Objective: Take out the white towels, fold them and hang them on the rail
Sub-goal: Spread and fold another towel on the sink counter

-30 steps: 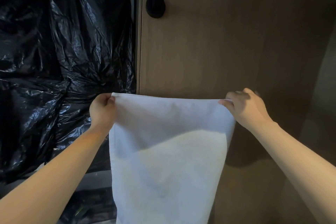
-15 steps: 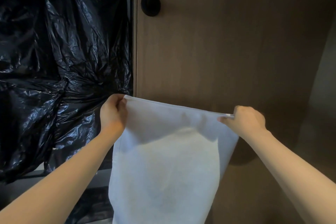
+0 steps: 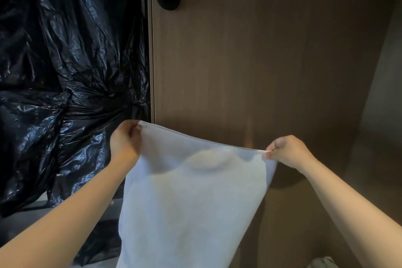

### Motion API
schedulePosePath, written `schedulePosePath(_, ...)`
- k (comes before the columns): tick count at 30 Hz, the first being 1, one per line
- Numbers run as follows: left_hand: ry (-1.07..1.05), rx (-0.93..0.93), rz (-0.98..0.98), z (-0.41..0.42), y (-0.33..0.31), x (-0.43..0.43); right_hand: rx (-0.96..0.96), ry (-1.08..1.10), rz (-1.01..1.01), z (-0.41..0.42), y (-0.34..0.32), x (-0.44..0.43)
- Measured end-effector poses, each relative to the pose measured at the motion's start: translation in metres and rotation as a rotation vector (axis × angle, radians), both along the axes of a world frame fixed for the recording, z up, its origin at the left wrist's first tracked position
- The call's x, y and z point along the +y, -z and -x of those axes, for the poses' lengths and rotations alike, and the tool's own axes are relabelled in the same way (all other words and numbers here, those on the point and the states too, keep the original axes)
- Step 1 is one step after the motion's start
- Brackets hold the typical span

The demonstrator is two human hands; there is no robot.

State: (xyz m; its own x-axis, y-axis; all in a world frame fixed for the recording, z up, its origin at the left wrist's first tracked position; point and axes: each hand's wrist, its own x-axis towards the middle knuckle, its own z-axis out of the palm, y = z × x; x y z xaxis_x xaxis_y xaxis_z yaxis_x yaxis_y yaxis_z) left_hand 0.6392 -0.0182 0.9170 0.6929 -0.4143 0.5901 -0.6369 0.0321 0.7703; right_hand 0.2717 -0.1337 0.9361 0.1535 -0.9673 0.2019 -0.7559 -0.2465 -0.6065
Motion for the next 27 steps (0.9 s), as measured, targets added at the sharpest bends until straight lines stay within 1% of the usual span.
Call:
schedulePosePath(1, 0.018, -0.013, 0.003, 0.002, -0.001, 0.0, -0.024, 0.028, 0.022, 0.0, 0.004, 0.001)
schedulePosePath(3, 0.067, -0.043, 0.002, 0.007, -0.001, 0.001, -0.041, 0.091, 0.149, -0.002, 0.014, 0.003)
schedulePosePath(5, 0.112, -0.067, 0.002, 0.015, -0.002, 0.004, -0.027, 0.087, 0.289, -0.005, 0.021, 0.008)
schedulePosePath(6, 0.141, -0.081, 0.007, 0.02, -0.001, 0.006, -0.018, 0.056, 0.319, -0.008, 0.024, 0.011)
schedulePosePath(9, 0.253, -0.094, 0.027, 0.043, 0.001, 0.015, -0.042, -0.111, 0.311, -0.022, 0.031, 0.022)
schedulePosePath(11, 0.33, -0.097, 0.023, 0.062, 0.002, 0.021, -0.106, -0.231, 0.331, -0.037, 0.038, 0.034)
schedulePosePath(13, 0.358, -0.149, -0.031, 0.079, 0.007, 0.028, -0.205, -0.329, 0.336, -0.051, 0.045, 0.047)
schedulePosePath(15, 0.373, -0.178, -0.086, 0.094, 0.017, 0.037, -0.289, -0.417, 0.271, -0.063, 0.054, 0.057)
schedulePosePath(17, 0.437, -0.163, -0.09, 0.106, 0.029, 0.046, -0.287, -0.482, 0.228, -0.071, 0.064, 0.065)
schedulePosePath(19, 0.476, -0.161, -0.107, 0.115, 0.038, 0.052, -0.297, -0.533, 0.175, -0.076, 0.075, 0.07)
schedulePosePath(21, 0.5, -0.137, -0.106, 0.12, 0.046, 0.056, -0.355, -0.569, 0.128, -0.079, 0.086, 0.075)
schedulePosePath(24, 0.503, -0.113, -0.086, 0.123, 0.054, 0.062, -0.452, -0.564, 0.13, -0.079, 0.104, 0.08)
schedulePosePath(27, 0.522, -0.042, -0.101, 0.122, 0.065, 0.07, -0.493, -0.532, 0.141, -0.08, 0.119, 0.087)
